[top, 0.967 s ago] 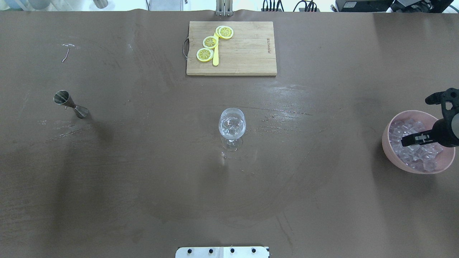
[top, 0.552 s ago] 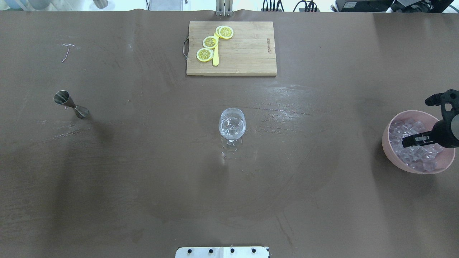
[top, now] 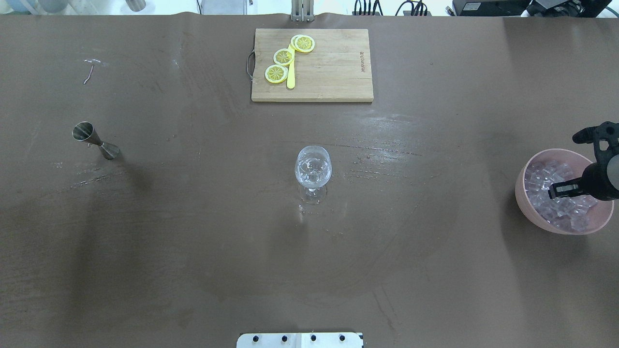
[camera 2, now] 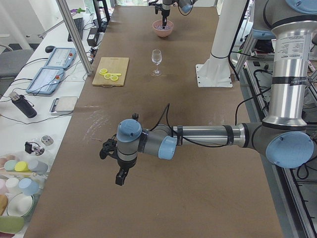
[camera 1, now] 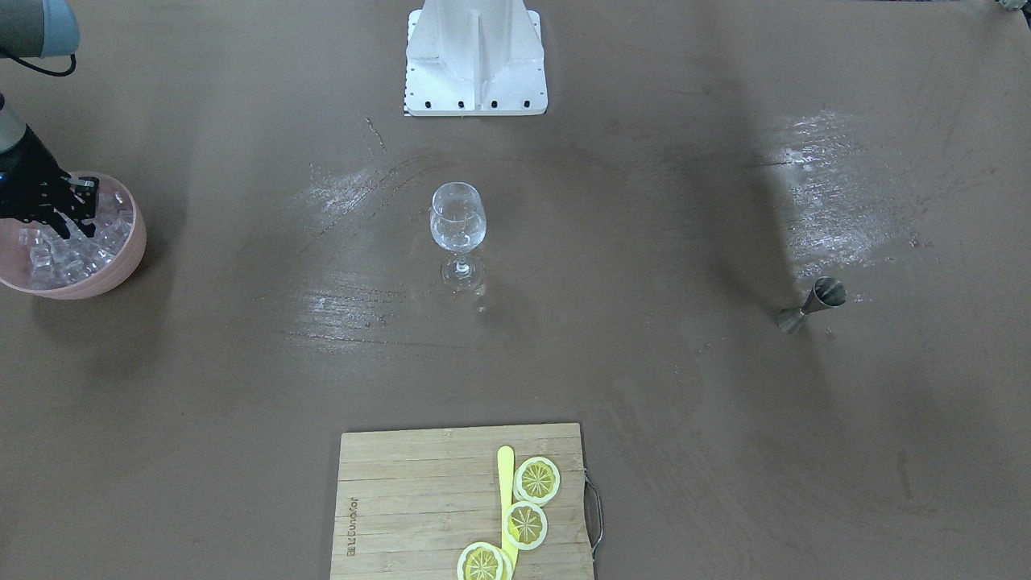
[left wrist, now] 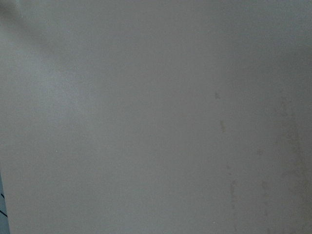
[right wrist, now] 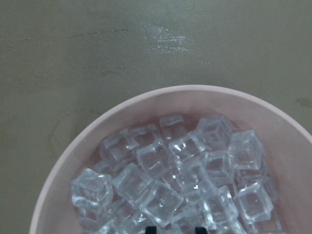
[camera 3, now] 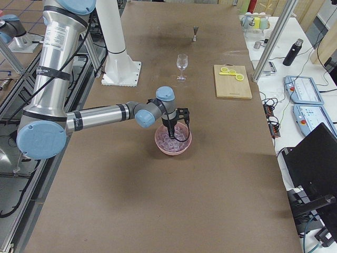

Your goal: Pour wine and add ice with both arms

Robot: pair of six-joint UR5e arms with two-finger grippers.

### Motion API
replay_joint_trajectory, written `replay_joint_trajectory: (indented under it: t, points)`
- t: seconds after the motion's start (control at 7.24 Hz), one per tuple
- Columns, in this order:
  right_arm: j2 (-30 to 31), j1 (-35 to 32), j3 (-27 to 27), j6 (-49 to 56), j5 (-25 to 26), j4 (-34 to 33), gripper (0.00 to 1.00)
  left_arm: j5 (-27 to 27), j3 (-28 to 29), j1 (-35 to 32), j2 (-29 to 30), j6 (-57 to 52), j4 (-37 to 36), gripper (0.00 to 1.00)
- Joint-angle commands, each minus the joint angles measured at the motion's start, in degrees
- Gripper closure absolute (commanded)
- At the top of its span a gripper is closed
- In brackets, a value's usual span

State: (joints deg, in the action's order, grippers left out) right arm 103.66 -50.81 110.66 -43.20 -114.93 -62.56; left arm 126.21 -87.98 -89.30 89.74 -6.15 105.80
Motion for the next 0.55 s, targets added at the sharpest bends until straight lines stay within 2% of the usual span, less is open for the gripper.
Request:
replay_joint_trajectory:
  t: [0.0, 0.41]
  points:
    - [0.0, -0.1, 0.7, 0.2, -0.6, 0.1, 1.00, 0.0, 0.0, 0.0, 0.0, 0.0, 0.0, 0.02]
    - [-2.8, -1.4, 4.1, 0.2, -2.9, -0.8, 1.00, 0.0, 0.2, 0.0, 0.0, 0.0, -0.1, 0.02]
